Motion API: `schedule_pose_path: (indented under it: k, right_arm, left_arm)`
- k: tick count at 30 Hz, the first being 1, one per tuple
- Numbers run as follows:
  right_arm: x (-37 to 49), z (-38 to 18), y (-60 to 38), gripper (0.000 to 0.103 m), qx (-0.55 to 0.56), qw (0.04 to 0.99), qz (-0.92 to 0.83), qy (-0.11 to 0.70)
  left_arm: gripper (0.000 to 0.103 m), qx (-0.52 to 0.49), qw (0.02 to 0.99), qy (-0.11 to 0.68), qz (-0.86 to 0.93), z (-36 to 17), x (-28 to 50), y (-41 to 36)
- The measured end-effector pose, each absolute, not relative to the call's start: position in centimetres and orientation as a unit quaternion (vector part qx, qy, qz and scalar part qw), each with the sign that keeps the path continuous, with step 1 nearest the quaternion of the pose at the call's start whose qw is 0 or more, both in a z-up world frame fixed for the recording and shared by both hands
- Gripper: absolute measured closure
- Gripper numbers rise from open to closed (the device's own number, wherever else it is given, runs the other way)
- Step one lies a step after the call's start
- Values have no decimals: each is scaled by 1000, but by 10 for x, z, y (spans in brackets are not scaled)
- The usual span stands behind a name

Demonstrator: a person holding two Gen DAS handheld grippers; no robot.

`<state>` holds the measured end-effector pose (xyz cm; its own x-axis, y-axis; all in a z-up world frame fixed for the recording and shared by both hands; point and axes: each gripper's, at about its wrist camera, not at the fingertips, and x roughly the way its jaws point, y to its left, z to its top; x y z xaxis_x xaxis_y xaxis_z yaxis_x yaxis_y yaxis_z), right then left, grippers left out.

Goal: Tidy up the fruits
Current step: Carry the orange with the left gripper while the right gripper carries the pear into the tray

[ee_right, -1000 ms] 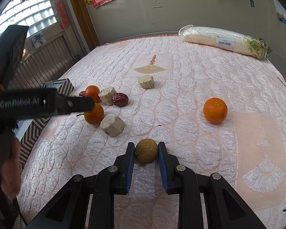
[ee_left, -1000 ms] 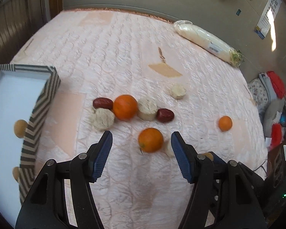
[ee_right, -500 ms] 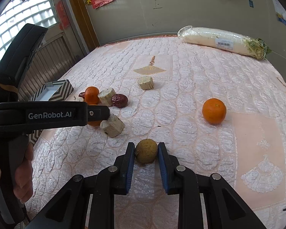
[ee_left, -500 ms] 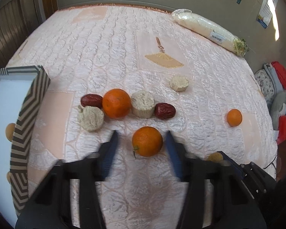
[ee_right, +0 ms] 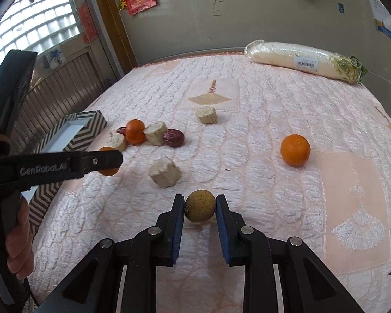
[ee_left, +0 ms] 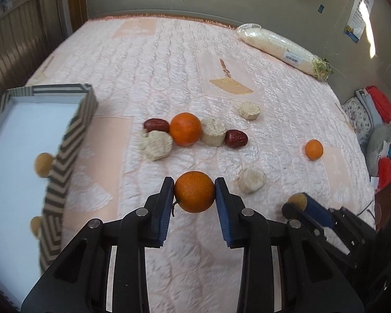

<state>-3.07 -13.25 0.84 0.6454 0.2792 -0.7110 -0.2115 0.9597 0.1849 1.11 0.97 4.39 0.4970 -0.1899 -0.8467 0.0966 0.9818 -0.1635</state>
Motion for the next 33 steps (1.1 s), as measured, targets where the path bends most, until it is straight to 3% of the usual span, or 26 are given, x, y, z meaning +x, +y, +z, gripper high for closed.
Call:
schedule_pose_path:
  k: [33]
  right_arm:
    - [-52, 46, 10, 80, -23, 897, 238, 372]
  left_arm:
    - [72, -29, 907, 416, 59, 73, -55, 147]
